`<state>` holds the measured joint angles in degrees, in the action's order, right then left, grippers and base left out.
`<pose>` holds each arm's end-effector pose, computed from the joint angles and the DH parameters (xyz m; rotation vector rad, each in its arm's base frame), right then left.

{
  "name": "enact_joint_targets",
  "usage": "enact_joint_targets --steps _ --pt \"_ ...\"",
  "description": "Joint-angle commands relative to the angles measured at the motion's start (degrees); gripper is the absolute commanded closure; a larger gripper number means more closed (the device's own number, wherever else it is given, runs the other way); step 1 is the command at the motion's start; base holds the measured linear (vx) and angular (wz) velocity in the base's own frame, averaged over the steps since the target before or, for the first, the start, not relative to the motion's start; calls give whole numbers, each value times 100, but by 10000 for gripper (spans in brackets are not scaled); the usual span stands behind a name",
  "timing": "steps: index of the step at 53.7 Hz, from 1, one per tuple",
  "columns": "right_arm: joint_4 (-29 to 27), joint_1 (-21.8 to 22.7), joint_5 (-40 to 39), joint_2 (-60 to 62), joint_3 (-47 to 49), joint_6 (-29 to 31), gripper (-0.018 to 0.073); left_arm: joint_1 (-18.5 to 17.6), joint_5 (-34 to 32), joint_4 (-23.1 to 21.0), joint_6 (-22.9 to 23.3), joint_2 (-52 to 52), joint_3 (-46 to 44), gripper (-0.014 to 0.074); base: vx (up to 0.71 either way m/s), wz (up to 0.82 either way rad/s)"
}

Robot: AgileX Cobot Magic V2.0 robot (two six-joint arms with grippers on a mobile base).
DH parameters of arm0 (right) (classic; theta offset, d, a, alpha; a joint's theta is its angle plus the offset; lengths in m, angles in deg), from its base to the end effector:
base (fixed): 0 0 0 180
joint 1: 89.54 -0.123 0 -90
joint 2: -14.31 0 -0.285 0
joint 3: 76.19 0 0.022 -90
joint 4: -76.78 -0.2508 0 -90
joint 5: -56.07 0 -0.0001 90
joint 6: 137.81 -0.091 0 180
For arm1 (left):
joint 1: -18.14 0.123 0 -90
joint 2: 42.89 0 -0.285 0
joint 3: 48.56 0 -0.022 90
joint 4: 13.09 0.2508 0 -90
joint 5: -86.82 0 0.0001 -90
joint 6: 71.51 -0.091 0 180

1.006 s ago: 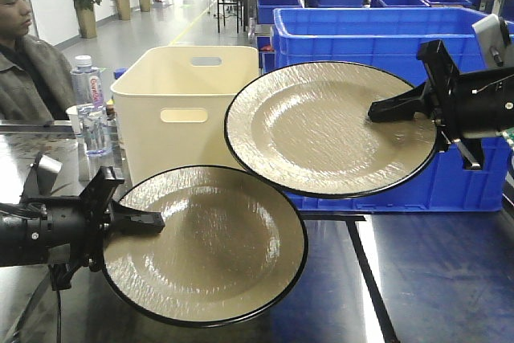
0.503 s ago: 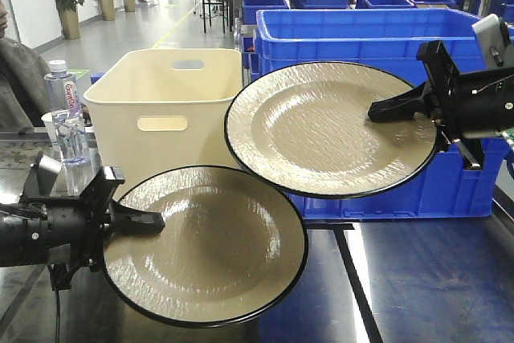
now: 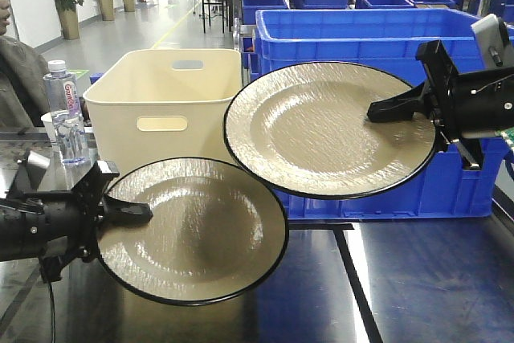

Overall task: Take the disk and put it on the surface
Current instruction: 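Lower the left gripper's plate onto the table and release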

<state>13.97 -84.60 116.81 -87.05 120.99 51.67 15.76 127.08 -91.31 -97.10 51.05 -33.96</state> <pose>0.3560 0.0401 0.4181 0.1933 2.1492 1.2461 0.3236 -0.0711 0.3150 -0.4304 2.1421 -1.2403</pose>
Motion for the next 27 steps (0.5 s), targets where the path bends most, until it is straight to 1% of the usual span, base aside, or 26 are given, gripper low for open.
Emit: enact_joint_targets --steps 1,9,16,27 --pt "-692 27 -336 327 229 -19 567 -26 -136 -649 86 -256 -203 598 0 0" --pt "-687 27 -415 327 229 -19 567 -99 -336 -388 86 -51 -198 598 0 0" --pt "-687 27 -453 327 229 21 567 -281 -72 -461 101 361 -176 598 0 0" --pt "-669 27 -458 327 229 27 567 -460 45 -442 101 818 -176 591 0 0"
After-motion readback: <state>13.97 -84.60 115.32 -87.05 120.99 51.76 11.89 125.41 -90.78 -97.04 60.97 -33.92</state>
